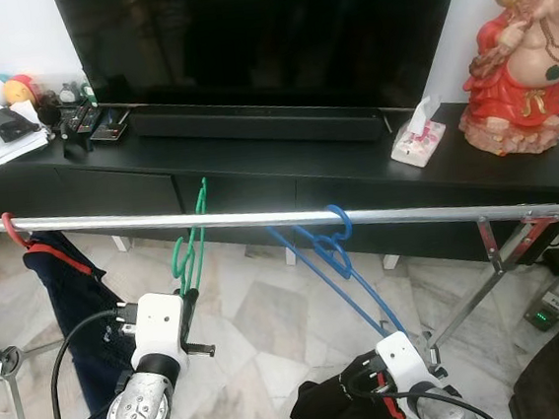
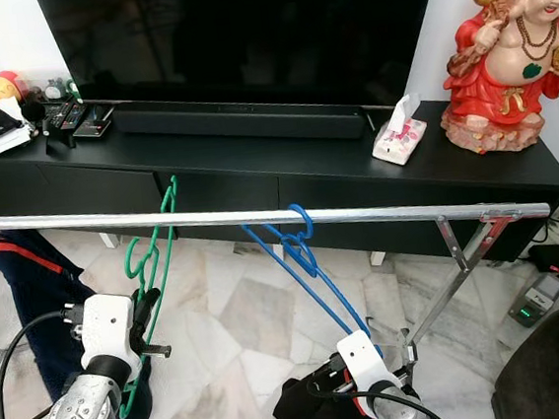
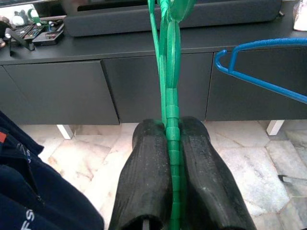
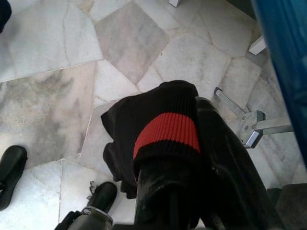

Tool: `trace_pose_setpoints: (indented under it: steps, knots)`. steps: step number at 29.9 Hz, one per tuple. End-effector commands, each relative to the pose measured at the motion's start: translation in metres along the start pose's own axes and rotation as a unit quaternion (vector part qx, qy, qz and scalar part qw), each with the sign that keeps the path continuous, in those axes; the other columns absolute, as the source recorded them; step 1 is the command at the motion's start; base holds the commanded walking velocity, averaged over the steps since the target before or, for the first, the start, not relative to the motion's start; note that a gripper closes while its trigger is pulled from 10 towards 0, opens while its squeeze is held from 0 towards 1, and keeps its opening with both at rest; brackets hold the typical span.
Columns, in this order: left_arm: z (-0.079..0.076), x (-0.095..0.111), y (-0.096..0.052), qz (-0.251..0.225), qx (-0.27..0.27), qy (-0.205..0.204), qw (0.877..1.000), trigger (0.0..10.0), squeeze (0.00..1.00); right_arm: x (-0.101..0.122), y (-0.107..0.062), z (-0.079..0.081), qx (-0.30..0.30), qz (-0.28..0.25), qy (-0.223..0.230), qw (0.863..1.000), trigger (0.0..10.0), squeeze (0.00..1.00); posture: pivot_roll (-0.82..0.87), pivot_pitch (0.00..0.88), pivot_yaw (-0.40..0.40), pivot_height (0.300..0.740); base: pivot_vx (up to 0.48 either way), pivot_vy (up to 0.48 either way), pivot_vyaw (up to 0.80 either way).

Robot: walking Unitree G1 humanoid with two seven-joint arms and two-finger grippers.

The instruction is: Hang hanger

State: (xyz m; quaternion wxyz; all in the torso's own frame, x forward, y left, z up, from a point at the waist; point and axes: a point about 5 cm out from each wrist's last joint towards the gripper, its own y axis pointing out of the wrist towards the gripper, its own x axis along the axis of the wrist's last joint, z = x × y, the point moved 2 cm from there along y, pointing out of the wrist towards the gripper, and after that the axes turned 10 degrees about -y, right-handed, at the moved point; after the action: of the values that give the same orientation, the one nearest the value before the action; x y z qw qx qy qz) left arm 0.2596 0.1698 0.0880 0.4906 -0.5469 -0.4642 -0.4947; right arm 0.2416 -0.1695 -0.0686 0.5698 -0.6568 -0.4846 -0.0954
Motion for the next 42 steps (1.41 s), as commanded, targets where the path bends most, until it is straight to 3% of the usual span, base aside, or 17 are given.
trace_pose_setpoints:
  steps: [1,42]
  knots:
    - [0.0016,0.0027,0.0014,-0.008,0.005,-0.003,1.0,10.0,0.0,-0.0011,-0.0007,-0.0039,-0.009,-0.001,0.005,1.0,10.0,0.0,0.03,0.0,-0.053,0.74,-0.244,0.0,0.0]
    - [-0.0018,0.0053,0.0045,-0.015,0.009,-0.013,1.0,10.0,0.0,0.0084,0.0016,-0.0082,-0.02,-0.018,0.008,1.0,10.0,0.0,0.03,0.0,-0.058,0.74,-0.333,0.0,0.0]
